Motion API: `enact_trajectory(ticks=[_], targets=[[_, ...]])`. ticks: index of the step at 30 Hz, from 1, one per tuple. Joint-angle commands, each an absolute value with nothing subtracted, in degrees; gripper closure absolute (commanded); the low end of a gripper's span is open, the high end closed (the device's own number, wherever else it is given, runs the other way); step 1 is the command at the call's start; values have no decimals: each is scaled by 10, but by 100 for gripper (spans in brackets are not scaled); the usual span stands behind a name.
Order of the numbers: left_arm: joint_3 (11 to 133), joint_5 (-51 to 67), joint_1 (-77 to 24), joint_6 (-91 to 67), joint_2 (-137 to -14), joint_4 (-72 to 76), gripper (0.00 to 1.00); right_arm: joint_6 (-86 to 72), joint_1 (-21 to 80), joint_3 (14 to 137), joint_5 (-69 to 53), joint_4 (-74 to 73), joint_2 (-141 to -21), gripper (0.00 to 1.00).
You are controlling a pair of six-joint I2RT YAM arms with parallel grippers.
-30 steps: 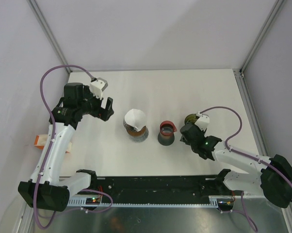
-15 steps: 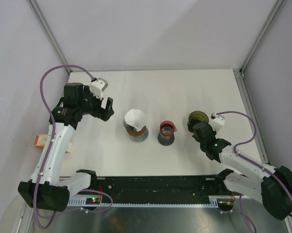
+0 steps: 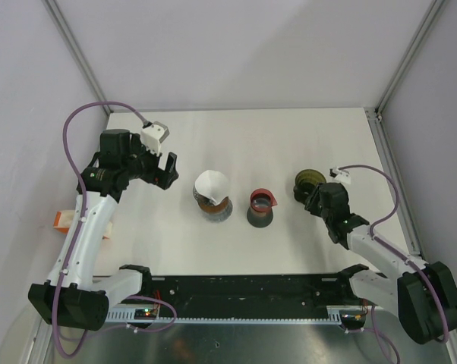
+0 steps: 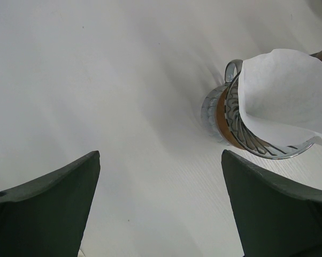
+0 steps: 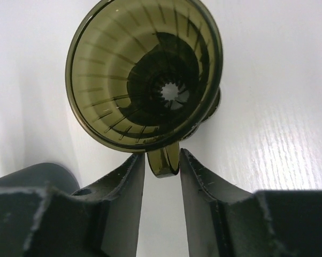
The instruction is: Place the coffee filter in the dripper
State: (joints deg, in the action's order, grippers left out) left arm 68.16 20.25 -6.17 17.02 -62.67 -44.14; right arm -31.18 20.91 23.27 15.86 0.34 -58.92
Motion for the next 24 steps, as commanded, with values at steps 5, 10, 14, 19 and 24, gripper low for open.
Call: enact_trajectory(ticks=[5, 10, 14, 19, 24], targets=[[690, 215, -57, 181, -616, -436, 0, -249, 192, 234, 120, 47, -607, 94], [691, 212, -56, 182, -617, -436, 0, -226, 190, 249, 133, 27, -588, 100], [691, 210, -56, 181, -616, -436, 0, -193, 189, 278, 136, 9, -561, 100], [691, 206, -56, 180, -616, -435, 0, -148, 190, 311, 131, -18, -520, 100], [694, 205, -56, 179, -617, -436, 0, -115, 189, 347, 122, -44, -482, 100]])
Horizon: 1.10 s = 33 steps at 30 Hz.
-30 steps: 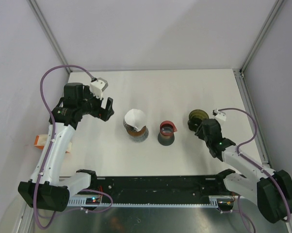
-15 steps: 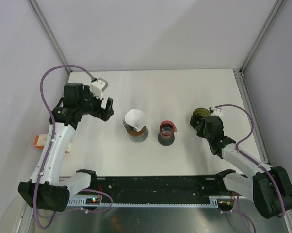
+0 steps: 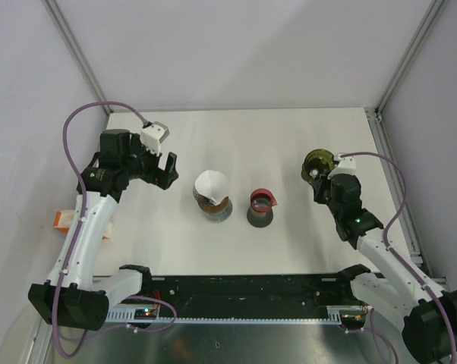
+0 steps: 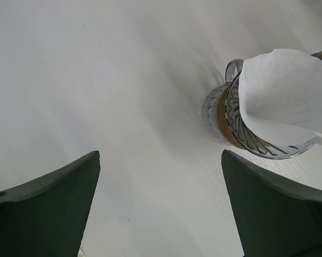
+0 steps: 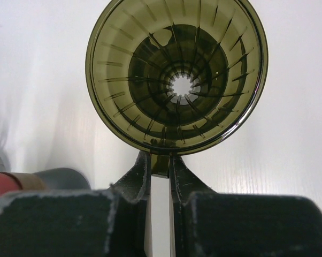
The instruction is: Place the coffee filter in the dripper
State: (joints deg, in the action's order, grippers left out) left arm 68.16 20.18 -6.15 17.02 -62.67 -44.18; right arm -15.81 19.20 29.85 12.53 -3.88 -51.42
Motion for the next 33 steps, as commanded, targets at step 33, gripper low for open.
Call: enact_trajectory(ticks=[33], targets=[[679, 180, -41, 179, -624, -427, 0, 76, 243, 588, -277, -152, -551, 100]])
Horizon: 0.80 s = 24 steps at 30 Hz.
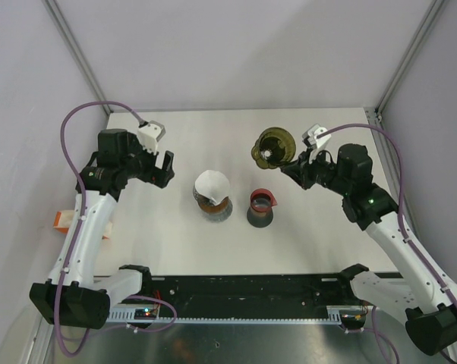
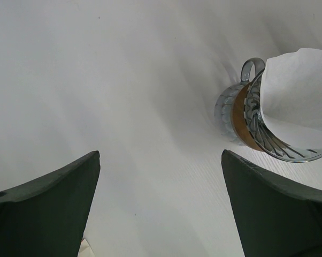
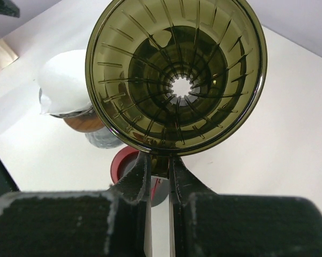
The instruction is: Place the coffee filter in the dripper
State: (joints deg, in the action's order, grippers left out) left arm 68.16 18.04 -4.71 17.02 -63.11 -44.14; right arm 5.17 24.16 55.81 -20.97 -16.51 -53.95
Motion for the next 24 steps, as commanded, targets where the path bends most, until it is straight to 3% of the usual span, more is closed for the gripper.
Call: enact_trajectory(ticks=[1, 11, 24], targets=[[678, 181, -40, 180, -622, -427, 0, 80, 242, 588, -286, -152, -560, 100], [676, 183, -37, 178, -618, -427, 0, 76, 235, 593, -349, -180, -594, 100], [681, 190, -34, 177, -628, -427, 0, 106, 303, 614, -256, -376, -588, 100]])
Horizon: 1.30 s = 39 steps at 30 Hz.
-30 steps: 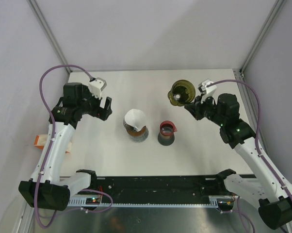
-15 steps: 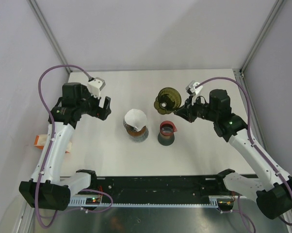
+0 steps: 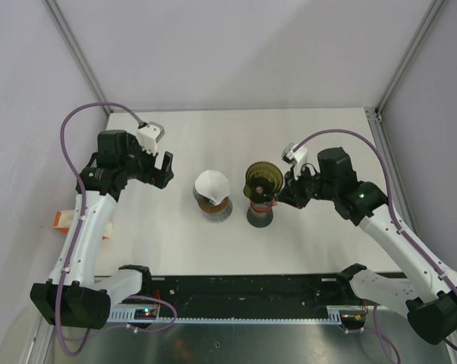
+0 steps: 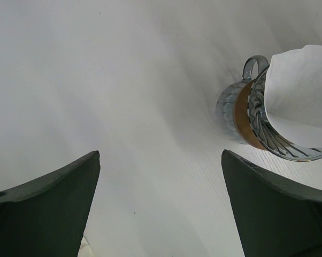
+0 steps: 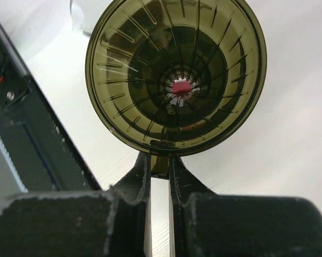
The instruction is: Place the coffee filter in the dripper
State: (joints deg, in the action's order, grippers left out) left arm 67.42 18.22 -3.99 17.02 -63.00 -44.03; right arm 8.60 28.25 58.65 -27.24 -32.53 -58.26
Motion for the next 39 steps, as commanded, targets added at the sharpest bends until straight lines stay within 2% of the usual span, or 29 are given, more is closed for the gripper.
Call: enact_trajectory(ticks=[1, 25, 27, 32, 36, 39], targets=[[681, 190, -34, 177, -628, -427, 1, 108, 306, 614, -256, -378, -594, 100], [677, 190, -33, 179, -616, -427, 0, 128, 310, 614, -227, -381, -629, 100], [676, 189, -33, 179, -616, -428, 0, 128, 310, 614, -224, -382, -628, 94], [675, 190, -33, 180, -615, -427, 0, 125, 310, 614, -223, -378, -622, 66], [675, 190, -33, 180, -615, -428, 0, 123, 310, 614, -227, -372, -614, 54], [675, 191, -33, 181, -615, -428, 0, 124, 310, 614, -227, -375, -613, 49]])
